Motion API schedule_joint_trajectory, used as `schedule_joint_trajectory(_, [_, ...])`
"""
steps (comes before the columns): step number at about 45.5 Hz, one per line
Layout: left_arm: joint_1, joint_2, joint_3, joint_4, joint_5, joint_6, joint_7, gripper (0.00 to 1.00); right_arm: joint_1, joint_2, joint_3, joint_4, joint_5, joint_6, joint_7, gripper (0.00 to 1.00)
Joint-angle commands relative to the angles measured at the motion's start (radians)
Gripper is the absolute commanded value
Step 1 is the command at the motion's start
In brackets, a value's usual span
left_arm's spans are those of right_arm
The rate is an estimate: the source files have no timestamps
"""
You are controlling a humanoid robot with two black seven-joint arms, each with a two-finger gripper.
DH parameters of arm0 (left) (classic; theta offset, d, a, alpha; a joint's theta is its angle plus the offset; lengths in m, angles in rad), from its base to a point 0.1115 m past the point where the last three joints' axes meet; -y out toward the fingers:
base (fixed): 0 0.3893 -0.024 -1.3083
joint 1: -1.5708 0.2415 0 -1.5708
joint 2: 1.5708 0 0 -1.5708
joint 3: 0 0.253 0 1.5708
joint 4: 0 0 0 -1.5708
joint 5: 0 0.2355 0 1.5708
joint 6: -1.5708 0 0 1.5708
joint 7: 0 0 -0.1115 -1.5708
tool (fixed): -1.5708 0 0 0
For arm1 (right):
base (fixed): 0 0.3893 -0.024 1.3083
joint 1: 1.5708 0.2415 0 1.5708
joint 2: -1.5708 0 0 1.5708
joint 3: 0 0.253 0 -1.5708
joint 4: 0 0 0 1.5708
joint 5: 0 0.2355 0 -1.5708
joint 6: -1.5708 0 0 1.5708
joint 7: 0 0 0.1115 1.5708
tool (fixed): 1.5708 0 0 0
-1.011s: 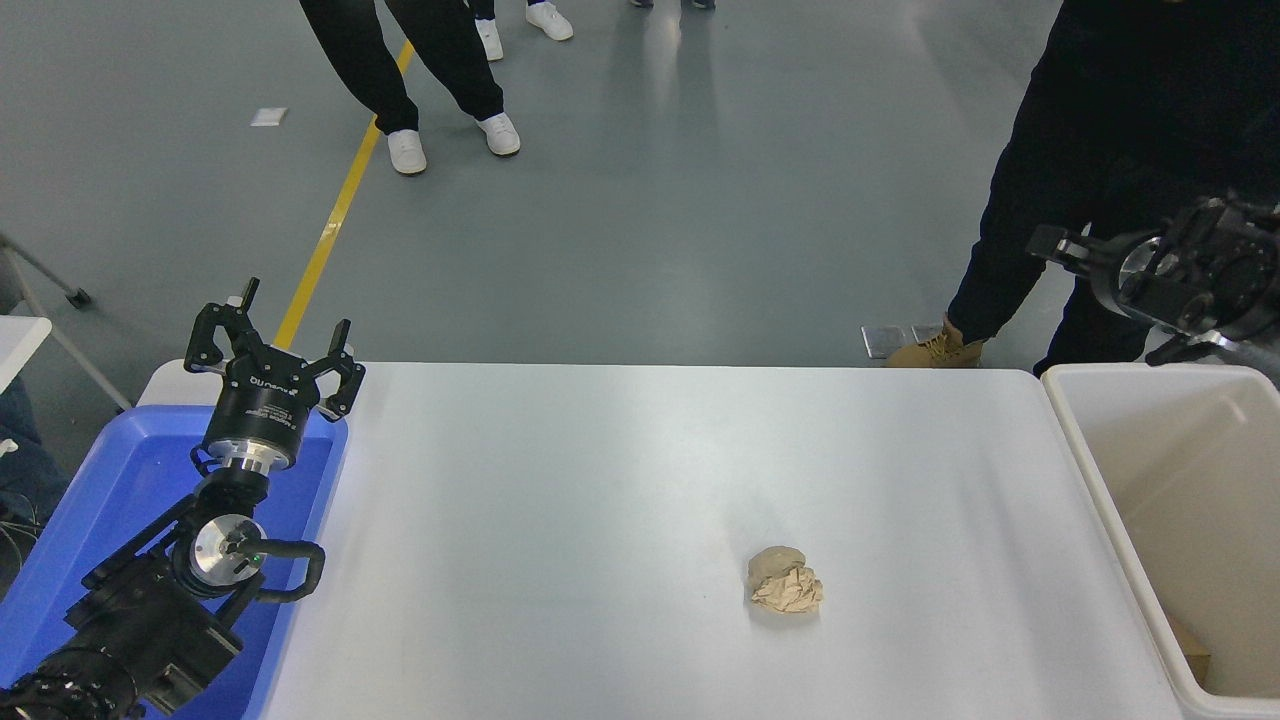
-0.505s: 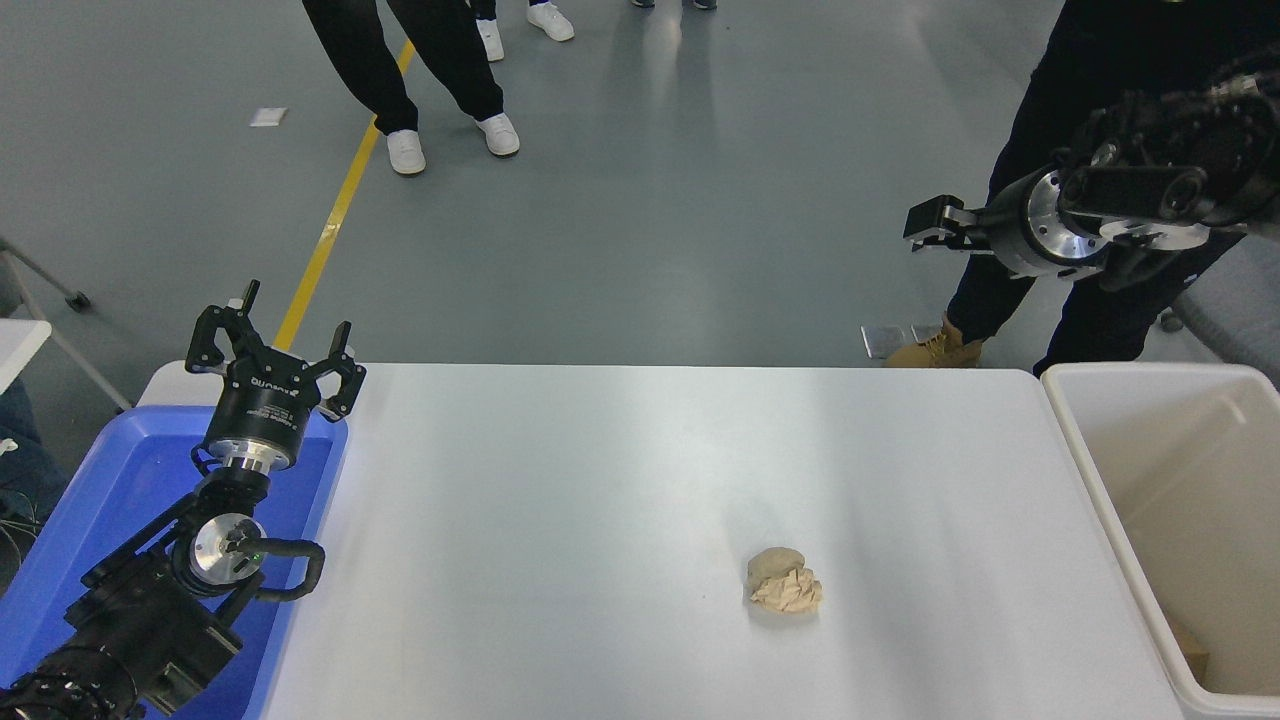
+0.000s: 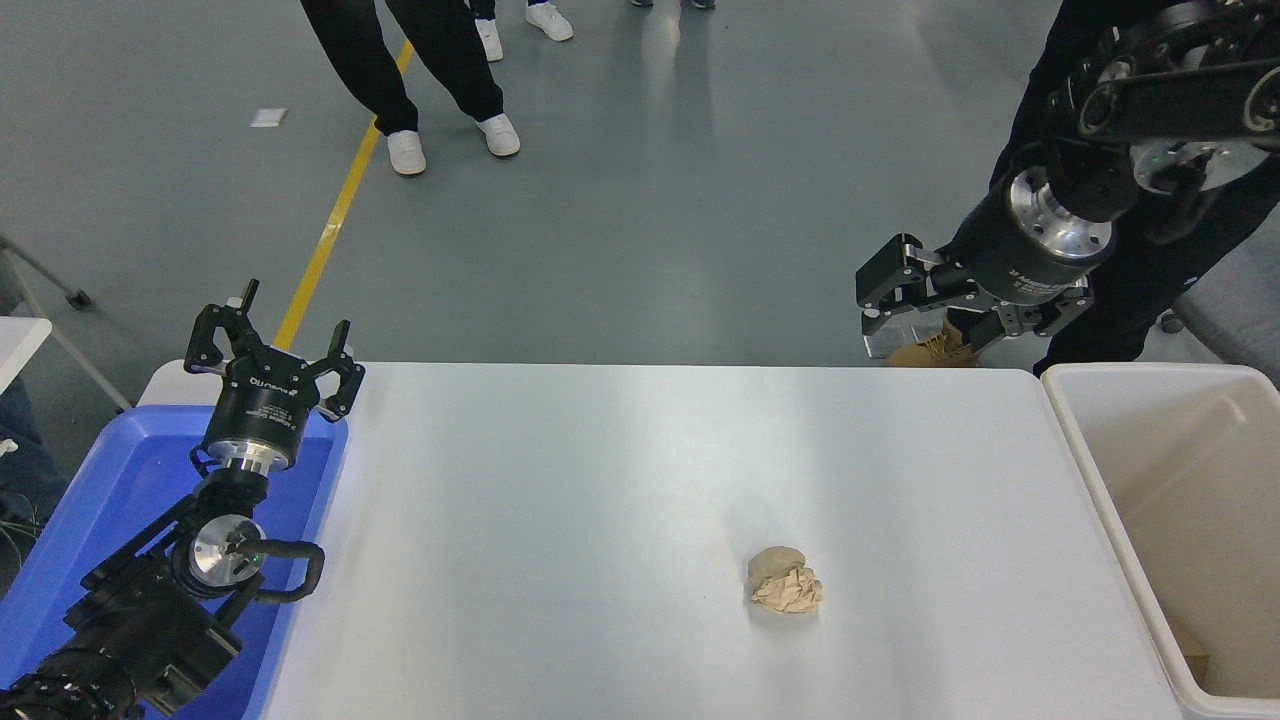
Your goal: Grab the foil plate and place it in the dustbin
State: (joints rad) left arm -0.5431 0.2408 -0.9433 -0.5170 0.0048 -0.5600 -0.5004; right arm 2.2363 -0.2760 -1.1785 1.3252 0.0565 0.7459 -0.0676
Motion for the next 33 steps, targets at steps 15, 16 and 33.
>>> schedule_joint_trajectory(15, [0.0,0.0,0.0,0.0,0.0,0.0,0.0,0.98,0.066,0.015,0.089,0.075,0.0,0.039,0.0,1.0])
schedule_joint_trajectory(16, [0.0,0.0,0.0,0.0,0.0,0.0,0.0,0.98,0.066,0.017,0.091,0.075,0.0,0.039,0.0,1.0])
schedule_joint_trajectory(33, [0.0,0.0,0.0,0.0,0.0,0.0,0.0,0.98,0.065,0.028,0.092,0.074,-0.003,0.039,-0.001,1.0])
